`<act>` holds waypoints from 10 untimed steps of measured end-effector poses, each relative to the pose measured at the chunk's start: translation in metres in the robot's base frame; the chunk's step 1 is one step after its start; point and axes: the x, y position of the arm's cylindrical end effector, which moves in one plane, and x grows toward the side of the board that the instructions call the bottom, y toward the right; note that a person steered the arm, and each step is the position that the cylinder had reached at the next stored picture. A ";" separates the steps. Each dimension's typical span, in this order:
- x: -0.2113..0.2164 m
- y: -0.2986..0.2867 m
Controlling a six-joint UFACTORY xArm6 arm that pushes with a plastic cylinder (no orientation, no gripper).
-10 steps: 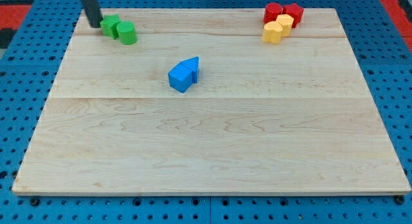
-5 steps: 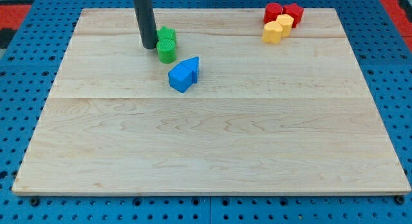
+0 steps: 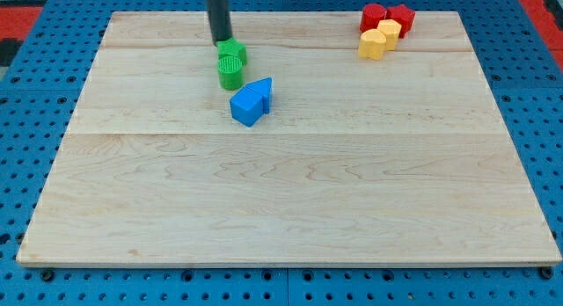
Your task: Push the green blocks into the blue blocks
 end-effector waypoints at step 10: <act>0.095 0.062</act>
